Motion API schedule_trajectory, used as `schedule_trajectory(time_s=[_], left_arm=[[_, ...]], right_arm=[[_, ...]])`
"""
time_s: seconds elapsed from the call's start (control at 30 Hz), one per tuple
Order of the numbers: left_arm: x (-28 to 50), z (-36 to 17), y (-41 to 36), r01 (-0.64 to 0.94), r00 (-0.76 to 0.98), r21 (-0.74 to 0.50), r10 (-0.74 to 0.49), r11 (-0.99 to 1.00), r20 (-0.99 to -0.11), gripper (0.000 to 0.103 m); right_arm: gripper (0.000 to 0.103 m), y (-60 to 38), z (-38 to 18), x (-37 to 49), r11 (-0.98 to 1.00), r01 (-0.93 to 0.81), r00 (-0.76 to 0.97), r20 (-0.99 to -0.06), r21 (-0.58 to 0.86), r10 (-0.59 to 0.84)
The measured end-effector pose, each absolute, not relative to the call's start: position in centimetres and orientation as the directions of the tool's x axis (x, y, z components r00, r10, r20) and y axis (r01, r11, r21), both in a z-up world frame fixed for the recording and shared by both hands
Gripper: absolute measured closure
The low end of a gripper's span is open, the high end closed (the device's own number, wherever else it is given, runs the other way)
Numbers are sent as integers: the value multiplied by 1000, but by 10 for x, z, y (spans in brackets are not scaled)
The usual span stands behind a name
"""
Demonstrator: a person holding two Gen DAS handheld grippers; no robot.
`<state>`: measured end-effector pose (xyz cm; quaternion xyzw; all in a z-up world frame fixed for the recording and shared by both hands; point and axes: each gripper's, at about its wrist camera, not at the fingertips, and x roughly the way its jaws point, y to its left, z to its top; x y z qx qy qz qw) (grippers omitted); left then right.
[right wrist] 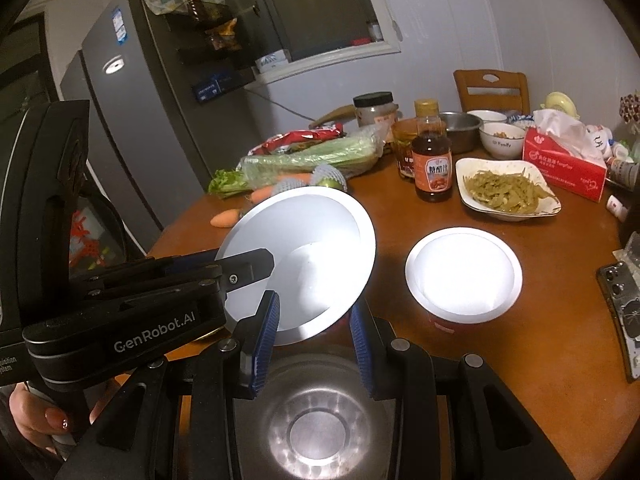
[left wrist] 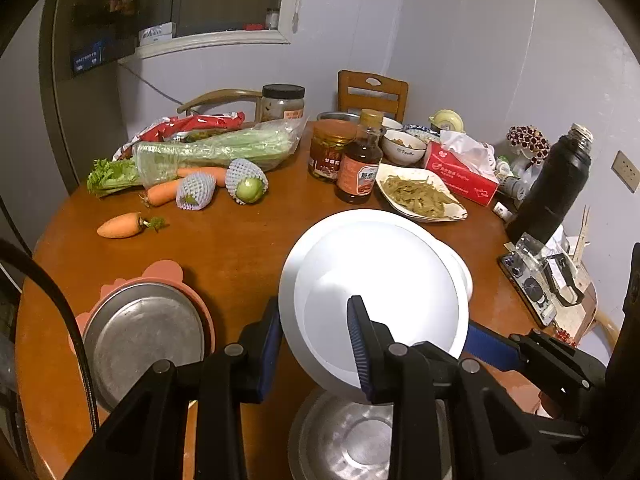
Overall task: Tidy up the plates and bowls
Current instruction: 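Grasp the white plate atop a red cup with the left tool and lift, then carry the white plate with the left tool over the steel bowl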
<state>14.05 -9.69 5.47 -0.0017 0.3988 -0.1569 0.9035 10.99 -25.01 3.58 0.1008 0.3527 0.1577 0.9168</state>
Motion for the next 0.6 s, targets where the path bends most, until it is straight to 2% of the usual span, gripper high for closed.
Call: schedule_trajectory(time_s=[0.6], left_arm=[[96, 71, -104, 310, 650, -111, -296, 944, -700, 70]], right_arm=[[65, -259, 54, 62, 931, -239, 733, -577, 277, 360]])
